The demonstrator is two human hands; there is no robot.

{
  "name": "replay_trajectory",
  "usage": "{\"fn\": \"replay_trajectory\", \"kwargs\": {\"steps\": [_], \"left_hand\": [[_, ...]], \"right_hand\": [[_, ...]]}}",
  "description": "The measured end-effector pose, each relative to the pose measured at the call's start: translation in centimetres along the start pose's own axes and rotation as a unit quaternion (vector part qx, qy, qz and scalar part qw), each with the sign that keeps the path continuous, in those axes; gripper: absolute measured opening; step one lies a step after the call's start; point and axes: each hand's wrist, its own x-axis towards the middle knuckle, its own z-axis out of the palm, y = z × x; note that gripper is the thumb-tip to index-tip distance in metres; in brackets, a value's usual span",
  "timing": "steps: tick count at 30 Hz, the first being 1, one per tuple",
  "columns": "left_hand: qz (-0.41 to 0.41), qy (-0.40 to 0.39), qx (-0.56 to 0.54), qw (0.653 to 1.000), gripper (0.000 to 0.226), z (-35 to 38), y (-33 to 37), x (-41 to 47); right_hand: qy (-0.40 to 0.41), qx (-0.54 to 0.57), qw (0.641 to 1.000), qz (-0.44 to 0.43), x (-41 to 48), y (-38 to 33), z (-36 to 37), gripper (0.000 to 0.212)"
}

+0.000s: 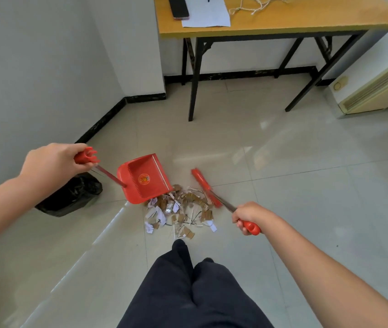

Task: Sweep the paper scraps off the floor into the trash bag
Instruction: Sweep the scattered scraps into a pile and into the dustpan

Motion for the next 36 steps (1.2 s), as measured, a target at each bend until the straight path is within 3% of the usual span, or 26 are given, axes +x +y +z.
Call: {"fn": "replay_trajectory", "kwargs": {"steps": [10, 16, 25, 30, 36], "left_hand": [[-0.053, 0.006, 0.039, 0.998, 0.024, -0.4, -6.0, -10.9], [-0.032, -0.042, 0.086, 0.995, 0.019, 1.8, -8.9, -13.9], [0.112, -0.127, 0.141, 0.975, 0.020, 6.9, -14.7, -14.5], [0.127, -0.148, 0.107, 0.975, 0.018, 9.3, -16.3, -13.1], [0.158, -0.121, 0.087, 0.976, 0.017, 11.1, -18.3, -11.1]], "right_hand": [[0.049, -0.082, 0.995, -0.018, -1.6, 1.8, 0.6, 0.013], [0.021, -0.035, 0.999, 0.007, -1.0, 2.9, 2.6, 0.016], [0.000, 0.129, 0.990, 0.049, -0.9, 2.8, 9.2, 0.019], [0.036, 0.095, 0.994, 0.031, -0.8, 1.1, 15.5, 0.014], [0.056, 0.038, 0.998, 0.014, -0.7, -2.2, 21.3, 0.015]]}}
